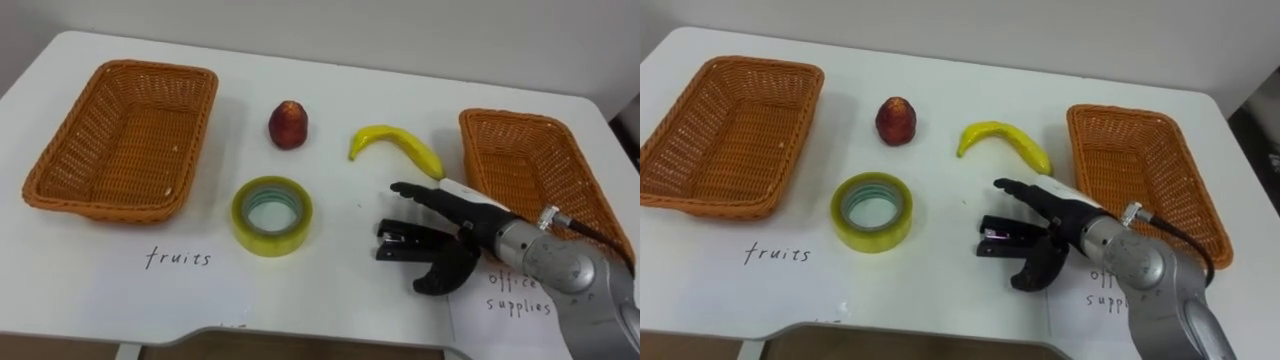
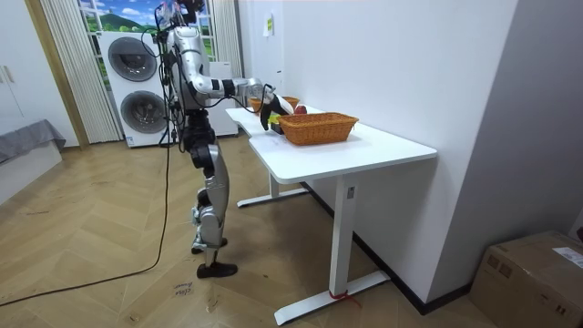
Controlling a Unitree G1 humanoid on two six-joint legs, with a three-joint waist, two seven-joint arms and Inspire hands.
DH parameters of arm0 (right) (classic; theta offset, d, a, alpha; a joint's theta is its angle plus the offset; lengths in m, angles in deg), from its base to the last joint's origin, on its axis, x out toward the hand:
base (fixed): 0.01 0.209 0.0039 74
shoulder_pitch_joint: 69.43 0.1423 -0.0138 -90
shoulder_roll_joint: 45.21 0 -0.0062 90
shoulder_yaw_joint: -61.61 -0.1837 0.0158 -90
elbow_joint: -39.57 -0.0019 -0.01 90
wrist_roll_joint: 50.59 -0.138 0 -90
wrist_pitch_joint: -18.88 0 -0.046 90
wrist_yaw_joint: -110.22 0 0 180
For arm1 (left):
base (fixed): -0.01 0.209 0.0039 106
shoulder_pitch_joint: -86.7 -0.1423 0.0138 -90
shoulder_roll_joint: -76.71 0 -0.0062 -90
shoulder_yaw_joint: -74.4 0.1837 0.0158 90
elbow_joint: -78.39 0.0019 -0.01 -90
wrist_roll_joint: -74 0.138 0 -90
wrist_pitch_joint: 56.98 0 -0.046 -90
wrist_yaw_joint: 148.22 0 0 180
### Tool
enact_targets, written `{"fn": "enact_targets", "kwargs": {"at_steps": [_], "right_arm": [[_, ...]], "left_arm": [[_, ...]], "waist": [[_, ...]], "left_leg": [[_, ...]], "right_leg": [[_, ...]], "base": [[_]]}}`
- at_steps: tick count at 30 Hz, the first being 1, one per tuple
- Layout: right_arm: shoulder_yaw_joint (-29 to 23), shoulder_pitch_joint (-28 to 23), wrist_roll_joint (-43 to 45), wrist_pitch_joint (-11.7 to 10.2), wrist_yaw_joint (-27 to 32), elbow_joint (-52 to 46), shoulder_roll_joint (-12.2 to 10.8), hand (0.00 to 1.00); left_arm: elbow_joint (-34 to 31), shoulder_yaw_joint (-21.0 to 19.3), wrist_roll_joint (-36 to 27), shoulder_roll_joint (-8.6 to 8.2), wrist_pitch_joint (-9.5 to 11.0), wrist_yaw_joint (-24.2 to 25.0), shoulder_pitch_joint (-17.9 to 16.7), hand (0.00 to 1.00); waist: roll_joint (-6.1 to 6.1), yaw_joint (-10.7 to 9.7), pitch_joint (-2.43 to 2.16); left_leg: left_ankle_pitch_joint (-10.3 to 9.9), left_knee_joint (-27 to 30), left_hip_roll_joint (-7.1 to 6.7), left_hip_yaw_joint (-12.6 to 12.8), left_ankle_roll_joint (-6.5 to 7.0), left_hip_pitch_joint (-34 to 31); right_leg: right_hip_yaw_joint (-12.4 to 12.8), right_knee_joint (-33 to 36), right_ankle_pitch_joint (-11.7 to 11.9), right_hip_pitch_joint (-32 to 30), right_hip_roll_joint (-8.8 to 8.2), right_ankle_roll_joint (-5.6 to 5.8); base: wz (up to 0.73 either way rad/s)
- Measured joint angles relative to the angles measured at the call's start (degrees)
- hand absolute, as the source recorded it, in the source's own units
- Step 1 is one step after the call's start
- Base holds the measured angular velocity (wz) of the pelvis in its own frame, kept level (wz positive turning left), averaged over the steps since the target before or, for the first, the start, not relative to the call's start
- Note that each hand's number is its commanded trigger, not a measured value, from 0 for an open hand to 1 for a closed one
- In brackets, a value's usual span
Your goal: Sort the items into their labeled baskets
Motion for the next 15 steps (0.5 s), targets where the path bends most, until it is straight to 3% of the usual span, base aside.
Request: {"fn": "enact_targets", "kwargs": {"at_steps": [15], "right_arm": [[0.1, 0.2, 0.8, 0.0, 2.0, 3.1, 0.0, 0.0]], "left_arm": [[0.0, 0.0, 0.2, 0.0, 0.0, -0.3, 0.1, 0.0]], "waist": [[-0.1, 1.6, 0.09]], "left_leg": [[0.0, 0.1, -0.02, -0.1, 0.0, -0.5]], "right_leg": [[-0.2, 0.0, 0.0, -0.4, -0.06, 0.0]], "base": [[0.0]]}}
